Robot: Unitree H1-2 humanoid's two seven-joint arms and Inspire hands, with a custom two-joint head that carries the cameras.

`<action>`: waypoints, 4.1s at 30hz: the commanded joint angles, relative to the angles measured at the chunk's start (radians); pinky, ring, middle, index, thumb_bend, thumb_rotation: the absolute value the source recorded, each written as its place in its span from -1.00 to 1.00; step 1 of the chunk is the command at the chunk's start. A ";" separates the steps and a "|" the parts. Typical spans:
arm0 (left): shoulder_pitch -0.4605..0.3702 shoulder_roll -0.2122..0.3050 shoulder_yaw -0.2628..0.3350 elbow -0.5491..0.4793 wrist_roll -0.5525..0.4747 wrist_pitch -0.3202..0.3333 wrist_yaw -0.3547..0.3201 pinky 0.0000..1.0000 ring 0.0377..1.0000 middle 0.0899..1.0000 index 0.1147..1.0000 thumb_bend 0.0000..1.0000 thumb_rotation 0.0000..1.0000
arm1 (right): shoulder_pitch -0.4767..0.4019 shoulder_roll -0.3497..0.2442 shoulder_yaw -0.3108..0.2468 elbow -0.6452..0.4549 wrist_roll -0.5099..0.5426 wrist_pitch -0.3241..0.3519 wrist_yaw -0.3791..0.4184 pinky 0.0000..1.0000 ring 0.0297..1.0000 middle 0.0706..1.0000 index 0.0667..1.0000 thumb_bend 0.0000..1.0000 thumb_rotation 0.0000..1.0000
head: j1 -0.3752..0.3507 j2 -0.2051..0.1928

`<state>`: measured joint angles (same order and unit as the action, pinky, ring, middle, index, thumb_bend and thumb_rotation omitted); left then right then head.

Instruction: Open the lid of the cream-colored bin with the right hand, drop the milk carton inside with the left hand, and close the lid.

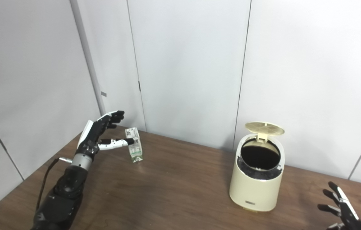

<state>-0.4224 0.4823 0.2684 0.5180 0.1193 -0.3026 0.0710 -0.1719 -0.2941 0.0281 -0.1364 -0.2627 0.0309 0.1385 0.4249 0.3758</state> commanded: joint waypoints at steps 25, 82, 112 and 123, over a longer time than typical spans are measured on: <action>-0.113 -0.023 -0.073 0.289 -0.006 -0.167 0.206 0.30 0.42 0.49 0.58 0.98 -0.50 | -0.007 -0.059 -0.023 -0.043 0.006 -0.040 0.013 -0.25 0.47 0.76 0.84 0.87 0.04 | -0.012 0.014; -0.156 -0.074 -0.101 0.347 -0.083 -0.167 0.284 -0.26 -0.20 -0.18 -0.13 0.05 -1.00 | 0.062 -0.071 -0.050 -0.100 0.018 0.001 0.035 -0.08 0.50 0.77 0.82 0.86 0.19 | -0.029 0.058; -0.149 -0.221 -0.177 -0.207 -0.112 -0.167 0.017 -0.12 -0.14 -0.11 -0.13 0.01 -1.00 | 0.005 0.010 0.000 -0.078 -0.014 0.031 0.004 0.47 0.69 0.88 0.91 0.48 -0.88 | -0.307 0.040; -0.219 -0.341 -0.241 -0.258 -0.128 -0.167 -0.066 -0.16 -0.15 -0.13 -0.12 0.01 -1.00 | -0.008 0.025 0.023 -0.050 -0.053 0.032 -0.022 0.46 0.67 0.86 0.90 0.51 -0.67 | -0.390 0.032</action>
<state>-0.5733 0.1395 0.0271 0.3005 0.0023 -0.4378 0.0075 -0.1441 -0.2713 0.0531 -0.1677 -0.3092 0.0948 0.1383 0.0338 0.4065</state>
